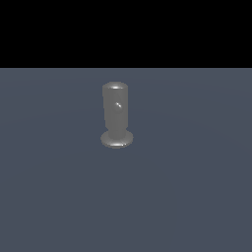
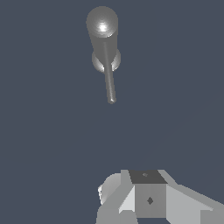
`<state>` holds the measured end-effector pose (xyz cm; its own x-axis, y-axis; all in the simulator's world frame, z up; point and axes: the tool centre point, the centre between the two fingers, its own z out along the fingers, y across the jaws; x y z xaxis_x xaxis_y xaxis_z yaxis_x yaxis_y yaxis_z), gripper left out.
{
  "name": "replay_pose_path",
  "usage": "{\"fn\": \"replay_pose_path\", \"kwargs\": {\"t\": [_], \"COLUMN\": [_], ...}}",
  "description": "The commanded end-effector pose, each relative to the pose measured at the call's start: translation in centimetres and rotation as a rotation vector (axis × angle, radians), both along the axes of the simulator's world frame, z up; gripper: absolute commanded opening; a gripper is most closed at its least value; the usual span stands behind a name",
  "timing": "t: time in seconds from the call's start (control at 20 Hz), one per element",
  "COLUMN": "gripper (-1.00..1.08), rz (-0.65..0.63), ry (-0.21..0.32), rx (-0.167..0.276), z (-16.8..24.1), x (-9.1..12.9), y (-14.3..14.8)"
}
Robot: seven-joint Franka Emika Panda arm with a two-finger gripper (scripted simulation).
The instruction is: Turn on the faucet by rotating a designated handle.
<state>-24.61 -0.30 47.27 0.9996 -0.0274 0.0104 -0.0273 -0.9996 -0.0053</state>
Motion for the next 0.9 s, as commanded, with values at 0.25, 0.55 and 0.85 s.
{"fn": "replay_pose_path", "kwargs": {"t": [0.25, 0.55, 0.85], "gripper": [-1.0, -1.0, -1.0], "rz": [0.019, 0.043, 0.067], "ry": [0.002, 0.004, 0.006], "rx": [-0.001, -0.002, -0.003], "z": [-4.0, -8.8, -13.8], "x": [1.3, 2.9, 4.5], "y": [1.0, 2.3, 3.6]}}
